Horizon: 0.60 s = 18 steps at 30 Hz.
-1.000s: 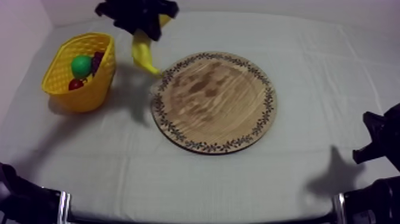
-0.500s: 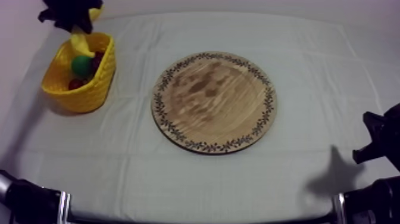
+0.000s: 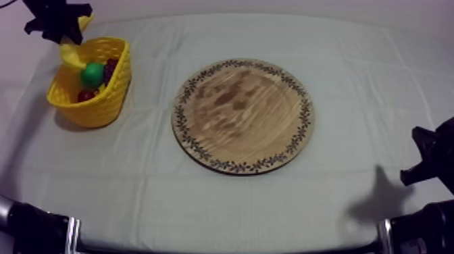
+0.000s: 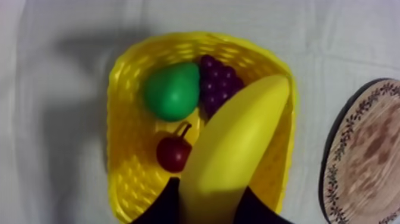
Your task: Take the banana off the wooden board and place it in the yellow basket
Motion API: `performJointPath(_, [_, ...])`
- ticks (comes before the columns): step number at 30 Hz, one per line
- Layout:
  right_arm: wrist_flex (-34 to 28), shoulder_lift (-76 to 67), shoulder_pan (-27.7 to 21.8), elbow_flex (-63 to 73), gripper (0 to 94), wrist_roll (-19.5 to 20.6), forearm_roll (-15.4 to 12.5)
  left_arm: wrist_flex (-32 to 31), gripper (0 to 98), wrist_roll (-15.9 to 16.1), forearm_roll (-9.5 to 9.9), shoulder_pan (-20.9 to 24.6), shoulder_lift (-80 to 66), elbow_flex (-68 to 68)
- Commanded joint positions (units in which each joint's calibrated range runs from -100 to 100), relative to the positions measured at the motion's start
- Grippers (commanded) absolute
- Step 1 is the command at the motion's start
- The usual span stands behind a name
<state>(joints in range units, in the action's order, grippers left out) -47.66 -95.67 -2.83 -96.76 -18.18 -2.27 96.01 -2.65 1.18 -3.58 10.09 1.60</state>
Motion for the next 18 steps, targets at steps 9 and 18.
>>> performJointPath(9, [0.0, 0.0, 0.0, -0.01, 0.3, -0.02, 0.0, -5.35, 14.5, -0.1, -0.23, 0.72, 6.1, 3.59])
performJointPath(18, [0.0, 0.0, 0.0, -0.01, 0.3, -0.02, 0.0, -8.93, 45.6, 1.77, -0.61, 0.64, 12.29, 3.58])
